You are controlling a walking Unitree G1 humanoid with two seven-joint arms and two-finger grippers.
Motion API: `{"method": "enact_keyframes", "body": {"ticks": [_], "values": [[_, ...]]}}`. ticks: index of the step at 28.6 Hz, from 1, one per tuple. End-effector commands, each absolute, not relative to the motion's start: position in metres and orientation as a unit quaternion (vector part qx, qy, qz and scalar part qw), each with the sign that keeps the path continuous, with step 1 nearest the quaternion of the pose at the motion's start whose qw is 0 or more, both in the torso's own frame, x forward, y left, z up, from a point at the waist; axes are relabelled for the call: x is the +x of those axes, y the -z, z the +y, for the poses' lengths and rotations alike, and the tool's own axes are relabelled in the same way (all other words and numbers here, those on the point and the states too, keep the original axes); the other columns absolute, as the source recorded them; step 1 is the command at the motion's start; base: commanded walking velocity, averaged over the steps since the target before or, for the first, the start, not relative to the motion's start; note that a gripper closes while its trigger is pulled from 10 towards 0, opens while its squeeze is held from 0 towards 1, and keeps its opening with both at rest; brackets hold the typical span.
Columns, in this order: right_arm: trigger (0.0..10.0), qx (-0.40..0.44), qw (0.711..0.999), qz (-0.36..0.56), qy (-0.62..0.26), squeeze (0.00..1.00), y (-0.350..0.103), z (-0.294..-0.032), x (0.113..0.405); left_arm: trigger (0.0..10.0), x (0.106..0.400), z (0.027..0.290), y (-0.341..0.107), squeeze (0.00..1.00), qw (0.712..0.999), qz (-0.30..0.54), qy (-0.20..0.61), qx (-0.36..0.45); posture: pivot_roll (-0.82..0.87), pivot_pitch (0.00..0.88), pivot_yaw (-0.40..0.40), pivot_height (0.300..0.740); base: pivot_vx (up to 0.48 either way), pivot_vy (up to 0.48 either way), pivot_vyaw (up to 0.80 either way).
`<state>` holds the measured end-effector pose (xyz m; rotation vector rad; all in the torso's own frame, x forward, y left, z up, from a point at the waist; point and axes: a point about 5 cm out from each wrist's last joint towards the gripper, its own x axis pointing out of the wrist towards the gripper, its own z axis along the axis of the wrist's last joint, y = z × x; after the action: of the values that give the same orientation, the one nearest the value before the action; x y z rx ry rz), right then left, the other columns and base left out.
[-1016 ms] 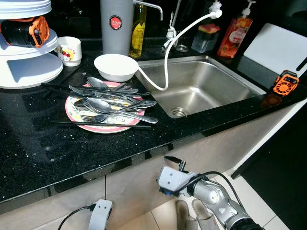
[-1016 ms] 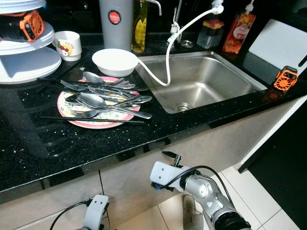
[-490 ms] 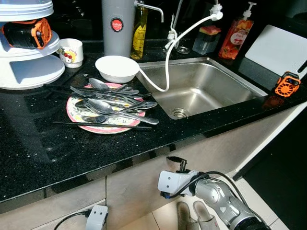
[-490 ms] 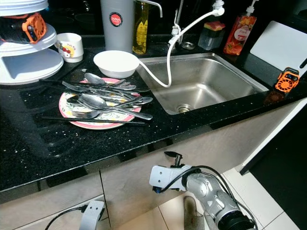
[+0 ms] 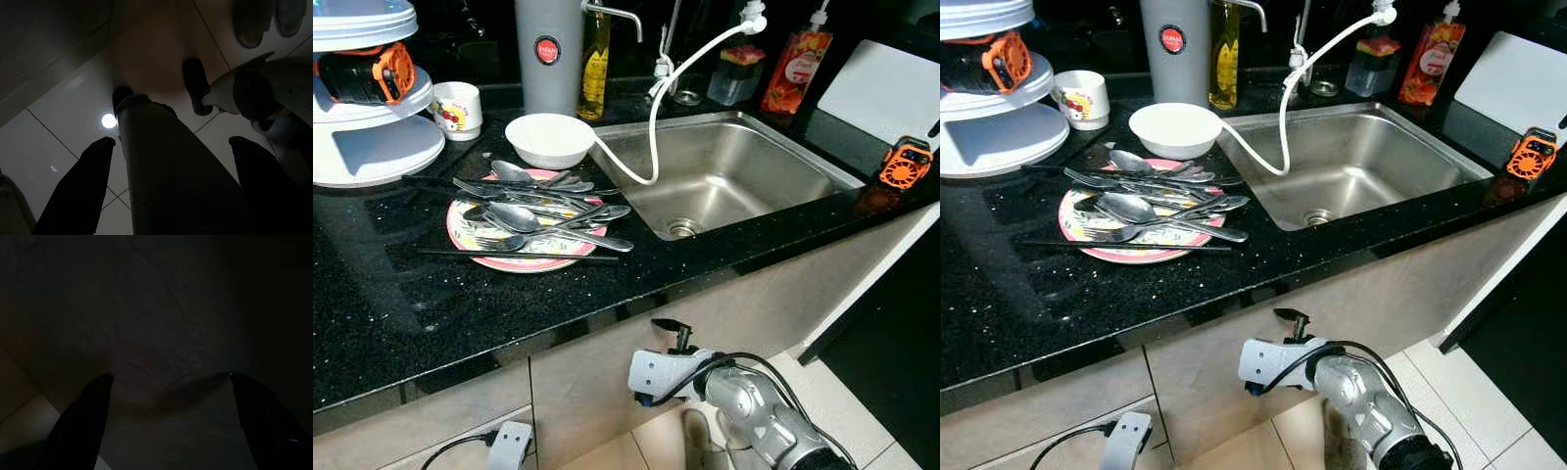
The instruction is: Kitchen organization
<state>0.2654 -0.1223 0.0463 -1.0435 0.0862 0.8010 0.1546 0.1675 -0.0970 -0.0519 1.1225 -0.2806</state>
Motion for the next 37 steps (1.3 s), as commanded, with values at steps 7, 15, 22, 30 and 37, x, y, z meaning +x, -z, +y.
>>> {"method": "enact_keyframes", "body": {"ticks": [7, 15, 22, 30, 37], "values": [[10.0, -0.488, 0.795, 0.039, -0.359, 0.0, -0.05, -0.123, 0.267, 10.0, 0.144, 0.172, 0.101, 0.0, 0.827, 0.545, 0.138, -0.016, -0.12, 0.062, -0.077, 0.74, 0.0, 0.0, 0.0], [10.0, -0.498, 0.786, 0.048, -0.364, 0.0, -0.047, -0.12, 0.268, 10.0, 0.145, 0.171, 0.1, 0.0, 0.828, 0.543, 0.139, -0.017, -0.11, 0.059, -0.087, 0.74, 0.0, 0.0, 0.0], [10.0, -0.499, 0.785, 0.051, -0.363, 0.0, -0.046, -0.12, 0.268, 10.0, 0.146, 0.171, 0.1, 0.0, 0.829, 0.541, 0.14, -0.018, -0.1, 0.052, -0.082, 0.74, 0.0, 0.0, 0.0], [10.0, -0.5, 0.786, 0.056, -0.358, 0.0, -0.043, -0.12, 0.272, 10.0, 0.15, 0.177, 0.098, 0.0, 0.827, 0.542, 0.148, -0.001, -0.13, 0.009, -0.049, 0.74, 0.0, 0.0, 0.0], [10.0, -0.502, 0.785, 0.058, -0.36, 0.0, -0.044, -0.12, 0.274, 10.0, 0.158, 0.176, 0.095, 0.0, 0.834, 0.531, 0.146, -0.007, -0.11, 0.018, -0.044, 0.74, 0.0, 0.0, 0.0]]}}
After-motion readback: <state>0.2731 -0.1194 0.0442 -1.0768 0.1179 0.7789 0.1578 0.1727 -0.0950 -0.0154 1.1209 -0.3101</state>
